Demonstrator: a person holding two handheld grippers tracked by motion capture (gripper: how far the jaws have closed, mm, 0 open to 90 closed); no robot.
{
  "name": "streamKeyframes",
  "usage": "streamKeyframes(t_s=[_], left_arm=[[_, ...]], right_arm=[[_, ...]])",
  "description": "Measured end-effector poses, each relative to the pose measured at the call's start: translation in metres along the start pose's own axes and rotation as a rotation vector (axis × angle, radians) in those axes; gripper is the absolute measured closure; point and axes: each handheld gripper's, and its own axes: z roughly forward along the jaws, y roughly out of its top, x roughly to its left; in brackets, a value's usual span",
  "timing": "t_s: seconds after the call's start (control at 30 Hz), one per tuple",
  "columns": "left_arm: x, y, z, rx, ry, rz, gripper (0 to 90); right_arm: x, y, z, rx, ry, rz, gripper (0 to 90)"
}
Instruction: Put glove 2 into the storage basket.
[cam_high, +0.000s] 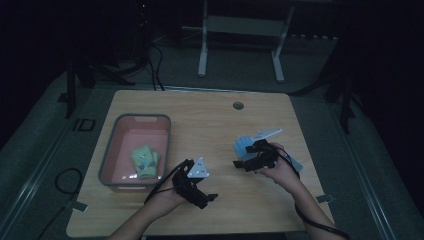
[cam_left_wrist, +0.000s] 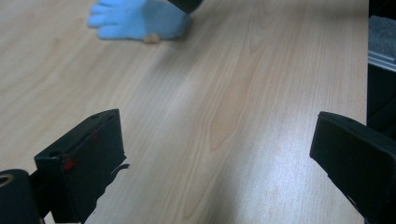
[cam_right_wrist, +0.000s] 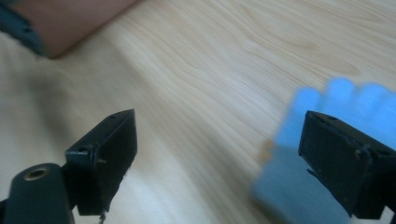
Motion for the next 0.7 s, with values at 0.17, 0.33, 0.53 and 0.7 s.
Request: streamKeyframes(t_s=[0.17, 0.33, 0.53, 0.7], left_arm=[[-0.003, -0.013, 0.014, -0.013, -0.036, -0.028, 3.5], [-0.004, -0.024, 0.022, -0.017, -0.037, -0.044, 3.5], [-0.004, -0.034, 0.025, -0.007, -0.034, -0.058, 3.5], [-0.005, -0.040, 0.026, -0.013, -0.036, -0.056, 3.5]], right_arm=[[-0.012, -0.014, -0.002, -0.015, -0.075, -0.021, 23.0], [-0.026, -0.023, -0.004, -0.035, -0.151, -0.010, 39.0], [-0.040, -0.028, 0.002, -0.043, -0.215, -0.015, 48.2], [-0.050, -0.021, 0.013, 0.001, -0.245, -0.008, 58.1]])
